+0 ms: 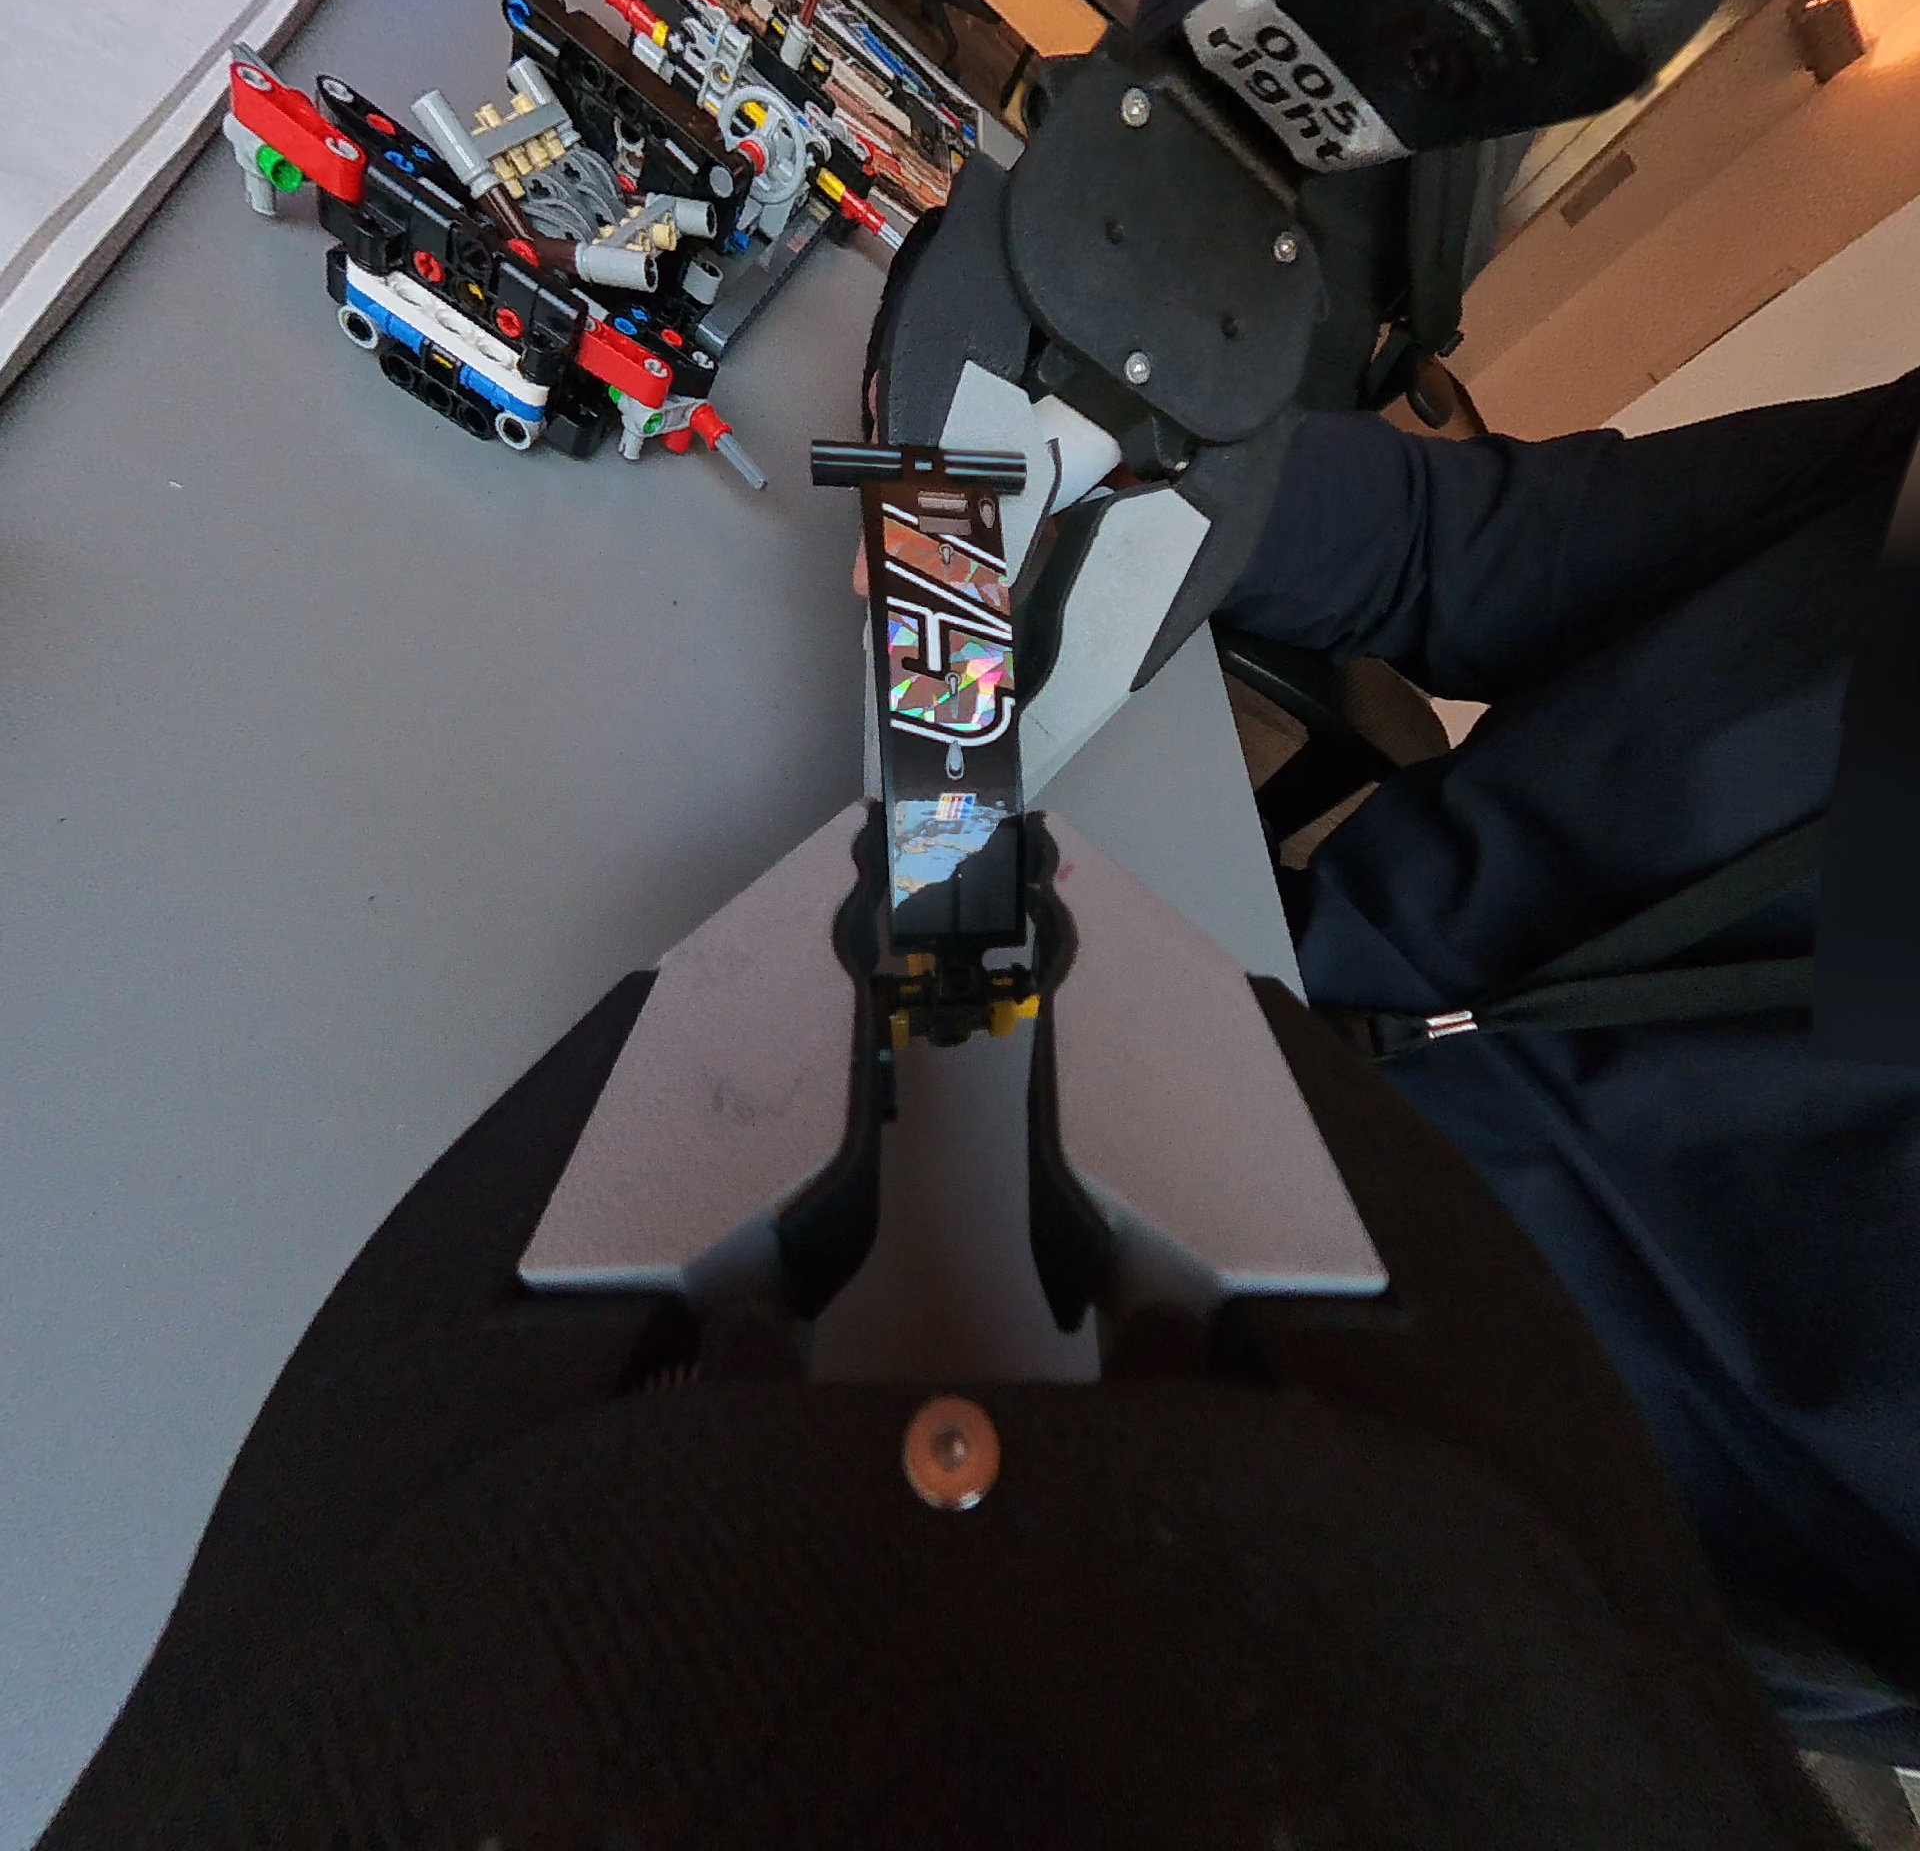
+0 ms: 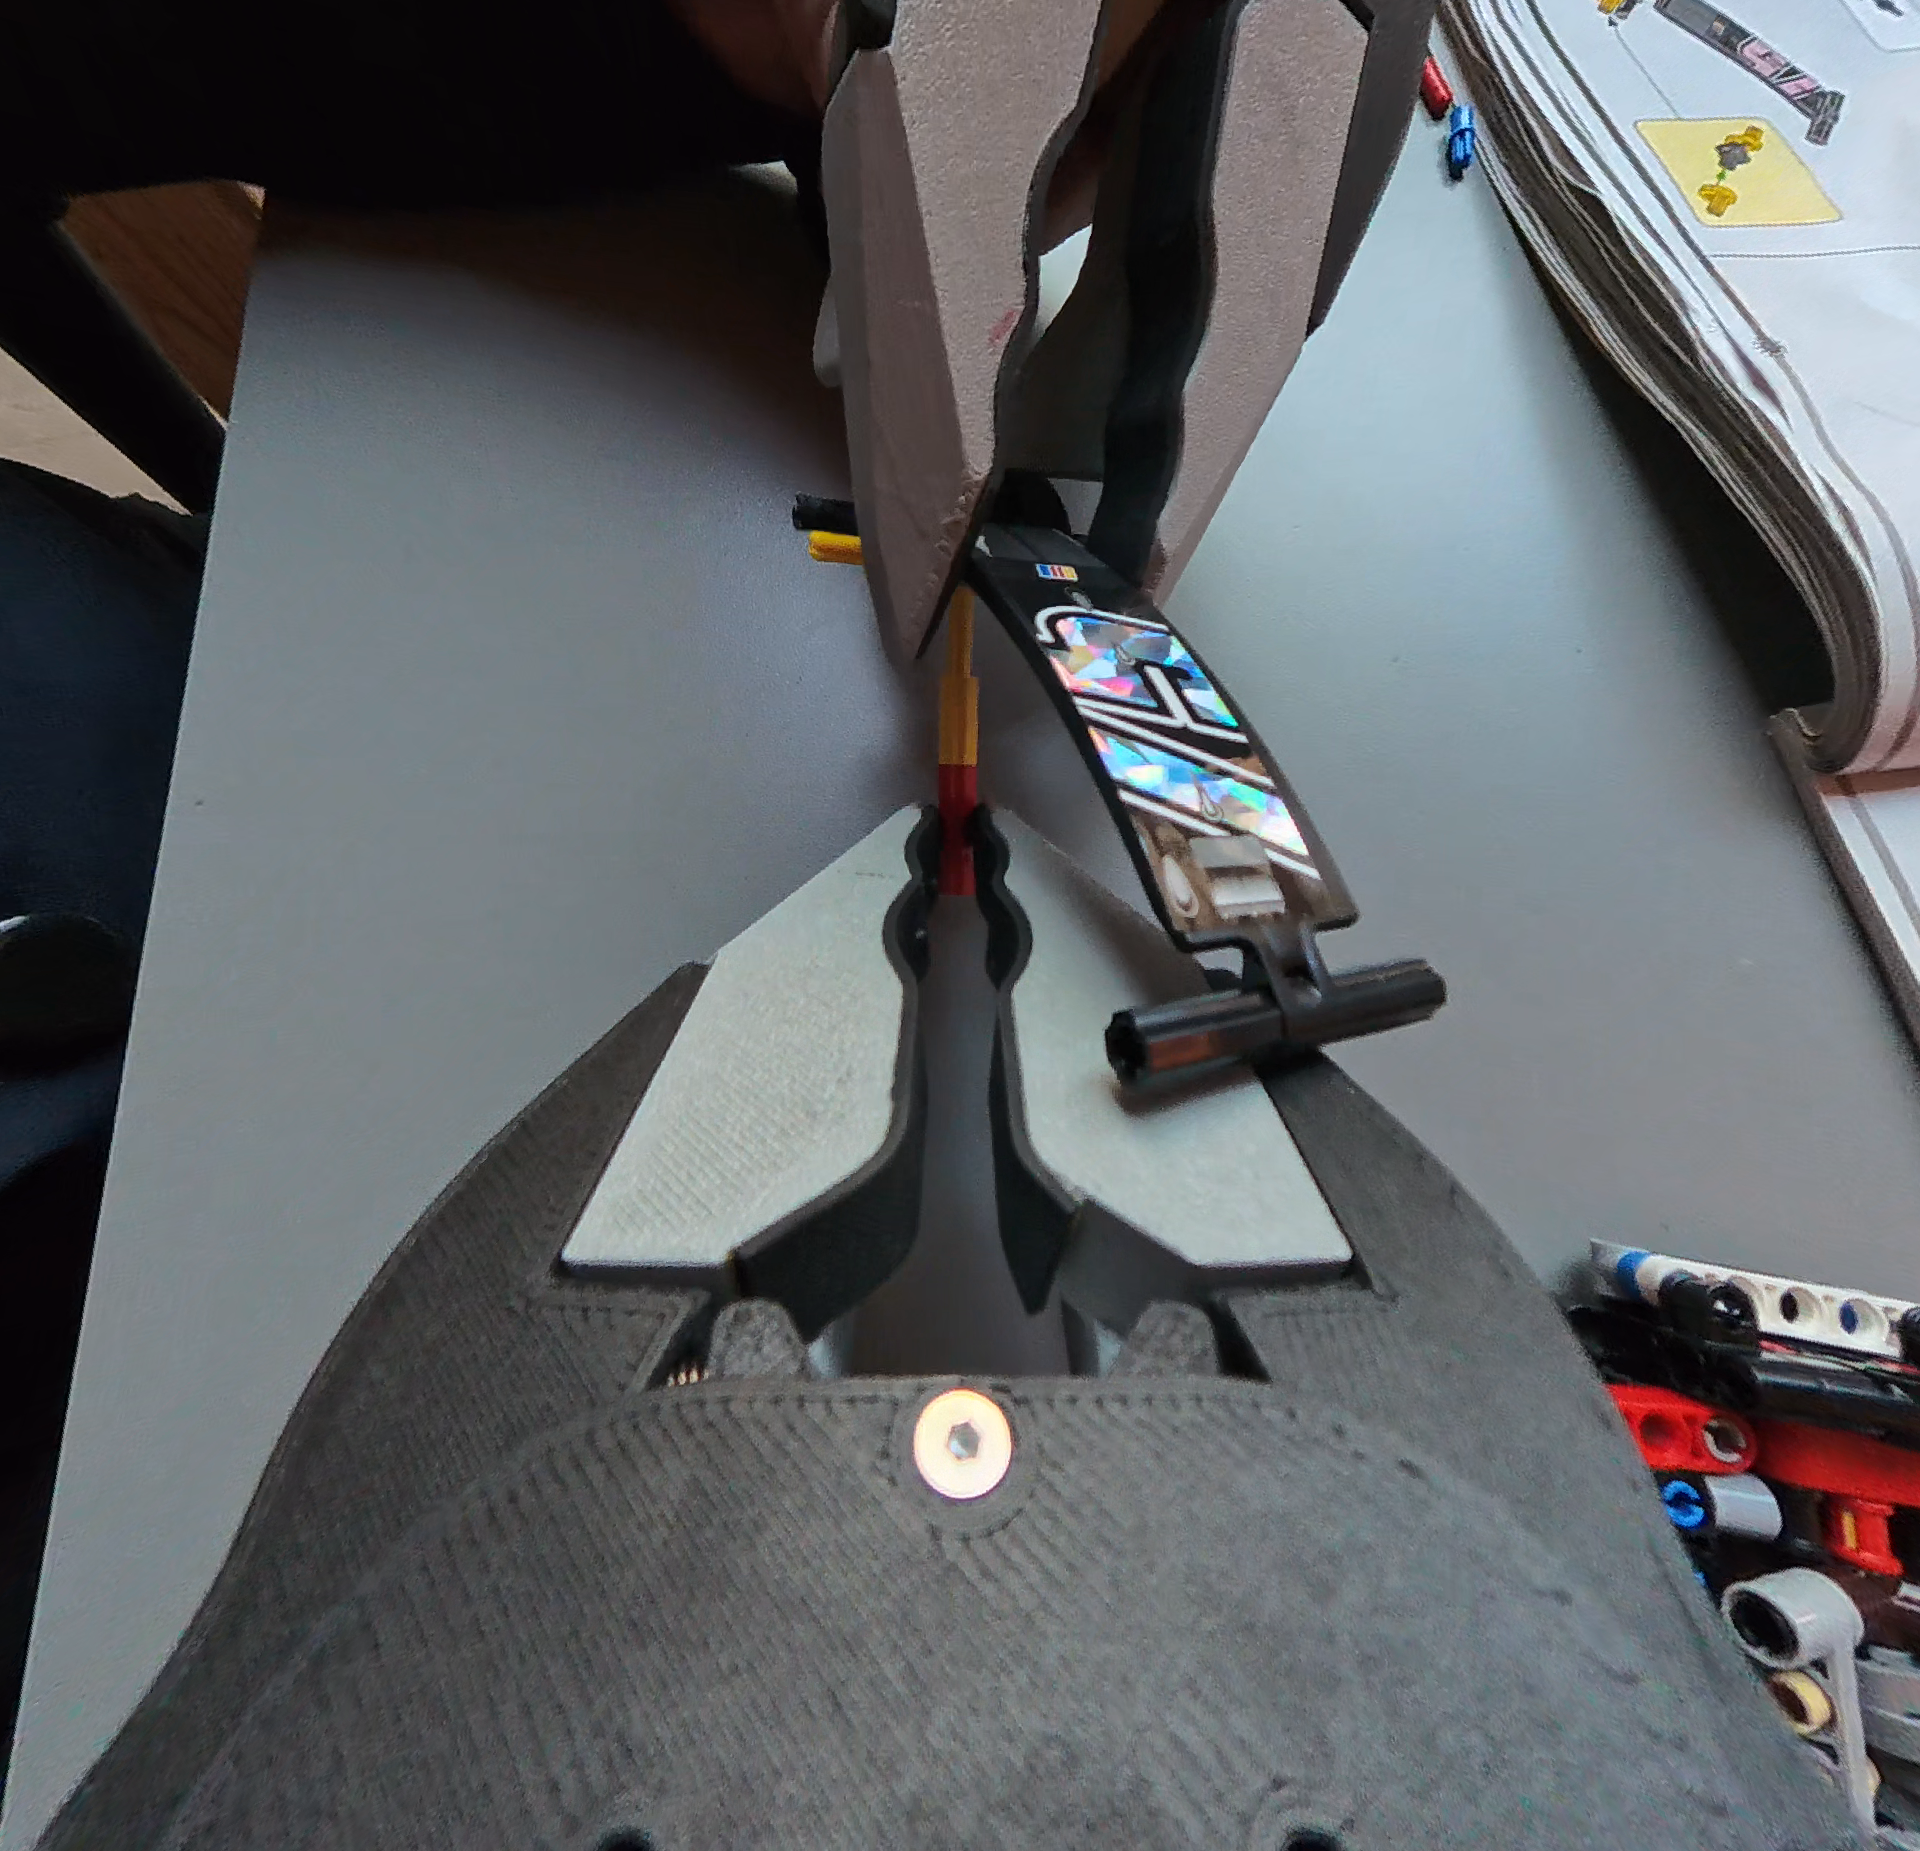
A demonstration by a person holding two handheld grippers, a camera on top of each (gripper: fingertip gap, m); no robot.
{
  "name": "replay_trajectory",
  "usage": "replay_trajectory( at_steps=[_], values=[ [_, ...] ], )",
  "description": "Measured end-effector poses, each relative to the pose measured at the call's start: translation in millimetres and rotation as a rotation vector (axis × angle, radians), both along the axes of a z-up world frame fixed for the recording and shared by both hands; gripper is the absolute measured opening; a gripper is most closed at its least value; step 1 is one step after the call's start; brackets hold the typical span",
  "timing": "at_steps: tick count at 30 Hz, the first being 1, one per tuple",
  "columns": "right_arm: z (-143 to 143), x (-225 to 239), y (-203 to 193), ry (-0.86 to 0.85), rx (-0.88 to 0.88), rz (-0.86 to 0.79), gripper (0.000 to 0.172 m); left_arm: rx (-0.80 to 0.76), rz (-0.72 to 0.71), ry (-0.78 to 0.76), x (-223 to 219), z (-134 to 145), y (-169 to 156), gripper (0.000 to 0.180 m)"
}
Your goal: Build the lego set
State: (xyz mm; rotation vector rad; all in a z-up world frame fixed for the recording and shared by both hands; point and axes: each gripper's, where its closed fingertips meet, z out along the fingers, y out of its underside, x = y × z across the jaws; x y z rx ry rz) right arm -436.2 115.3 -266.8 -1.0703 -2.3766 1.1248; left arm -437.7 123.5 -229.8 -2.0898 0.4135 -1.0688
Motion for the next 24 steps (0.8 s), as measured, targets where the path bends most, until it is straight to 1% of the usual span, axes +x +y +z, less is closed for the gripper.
replay_trajectory(
  at_steps=[3,11,18,24],
  values=[
    [-1.0,-0.5,-1.6,0.005,0.016,0.004,0.003,0.006,-0.002,-0.027,-0.2,2.5,-0.7,0.023],
    [-2.2,-0.5,-1.1,0.016,0.05,0.004,0.003,0.004,-0.009,-0.031,1.2,1.7,-0.3,0.023],
    [2.1,-1.1,-1.3,0.07,0.097,0.009,0.003,0.008,-0.006,-0.036,2.5,2.5,1.9,0.023],
    [5.2,-1.1,-2.6,0.091,0.097,0.014,0.002,0.011,-0.005,-0.046,1.0,3.7,0.7,0.023]
  ],
)
